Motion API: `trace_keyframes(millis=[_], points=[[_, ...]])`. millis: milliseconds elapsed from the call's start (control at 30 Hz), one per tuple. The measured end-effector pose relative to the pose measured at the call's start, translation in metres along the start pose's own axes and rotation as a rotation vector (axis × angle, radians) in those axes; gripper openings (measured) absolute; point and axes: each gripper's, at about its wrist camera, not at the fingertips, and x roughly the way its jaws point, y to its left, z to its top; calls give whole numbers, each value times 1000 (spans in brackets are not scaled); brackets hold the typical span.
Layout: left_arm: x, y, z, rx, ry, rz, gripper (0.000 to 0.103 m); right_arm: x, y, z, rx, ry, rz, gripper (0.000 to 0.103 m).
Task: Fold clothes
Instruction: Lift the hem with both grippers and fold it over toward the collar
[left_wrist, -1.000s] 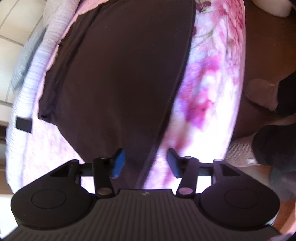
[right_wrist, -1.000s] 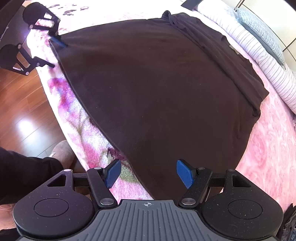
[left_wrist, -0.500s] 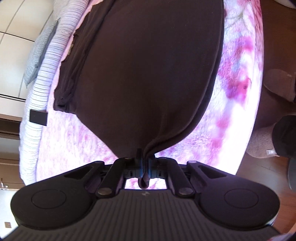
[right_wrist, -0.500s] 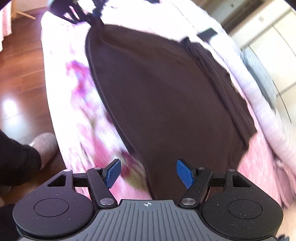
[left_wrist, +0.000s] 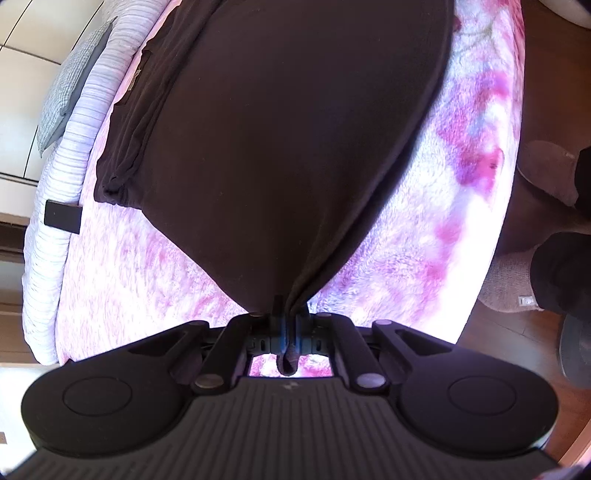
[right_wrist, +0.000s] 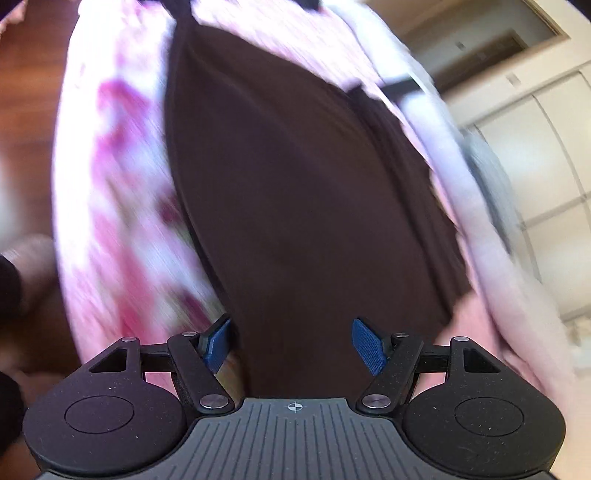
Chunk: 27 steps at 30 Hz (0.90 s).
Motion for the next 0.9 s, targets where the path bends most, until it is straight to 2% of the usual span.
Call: trace_keyframes(millis=[100,200,267,367,533,567,600,633,667,733,900], points=[[0,4,3,-45,6,-13,3,2,4,-1,-7,12,-28,70],[0,7,6,-68,7,-25,3,-3,16,13,-10,-83,-8,70],[-1,8,7,-71,12,-29,3,0,21,18,-25,-106,-11,70],[-2,11,6,-67,12,-27,3,7,17,10,-38,-94,-44,70],[-1,15,4,-52,11,-27,3,13,-10,-37,-67,15,-100,67],[0,15,5,-51,11,-29,3,14,-16,-46,-76,36,-105,61],[0,16,6,-52,12,-30,3,17,-23,-51,-74,63,-99,43],[0,19,7,-54,13,-28,3,21,-30,-55,-68,92,-88,30],[0,21,7,-56,14,-25,3,21,-38,-55,-66,93,-69,26],[-3,28,9,-62,14,-13,3,18,-52,-53,-68,71,-25,5],[-27,51,8,-61,-3,6,3,5,-100,-42,-46,21,92,4]])
